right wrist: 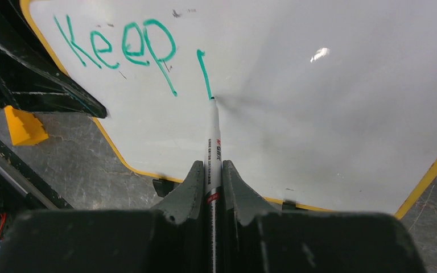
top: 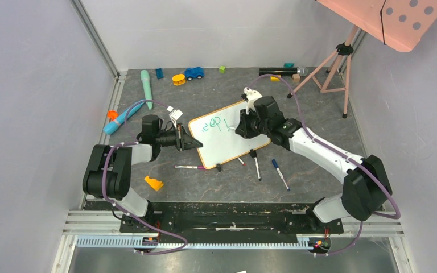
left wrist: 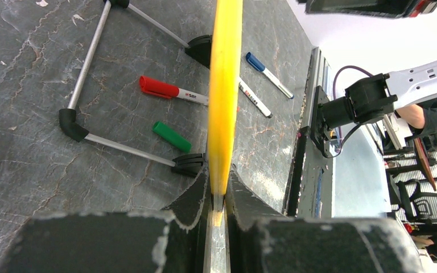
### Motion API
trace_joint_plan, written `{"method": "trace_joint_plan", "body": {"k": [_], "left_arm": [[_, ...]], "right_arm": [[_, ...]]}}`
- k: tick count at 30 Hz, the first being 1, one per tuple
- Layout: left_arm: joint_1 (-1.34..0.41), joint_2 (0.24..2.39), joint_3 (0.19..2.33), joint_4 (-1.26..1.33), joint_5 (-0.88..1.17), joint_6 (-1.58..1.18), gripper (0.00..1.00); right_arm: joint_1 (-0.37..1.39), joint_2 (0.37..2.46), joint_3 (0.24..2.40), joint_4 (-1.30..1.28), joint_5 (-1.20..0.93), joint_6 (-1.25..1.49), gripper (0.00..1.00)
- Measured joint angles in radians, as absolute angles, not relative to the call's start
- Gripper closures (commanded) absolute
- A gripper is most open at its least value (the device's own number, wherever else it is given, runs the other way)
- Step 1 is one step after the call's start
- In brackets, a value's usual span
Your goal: Write a sentence on the whiteboard
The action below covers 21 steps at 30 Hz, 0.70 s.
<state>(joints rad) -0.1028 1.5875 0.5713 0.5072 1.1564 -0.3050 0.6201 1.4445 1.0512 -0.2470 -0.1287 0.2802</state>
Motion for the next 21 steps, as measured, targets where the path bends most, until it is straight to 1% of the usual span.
{"method": "trace_joint_plan", "body": {"k": [8,21], "left_arm": [[-0.103,1.588,0.571,0.507,1.157,-0.305,0.98],[-0.103,1.588,0.571,0.507,1.158,-0.305,0.98]], "right_arm": [[0.620,1.446,1.132,-0.247,-0.125,0.276,1.00],[0.620,1.507,1.193,-0.252,-0.125,0.261,1.00]]}}
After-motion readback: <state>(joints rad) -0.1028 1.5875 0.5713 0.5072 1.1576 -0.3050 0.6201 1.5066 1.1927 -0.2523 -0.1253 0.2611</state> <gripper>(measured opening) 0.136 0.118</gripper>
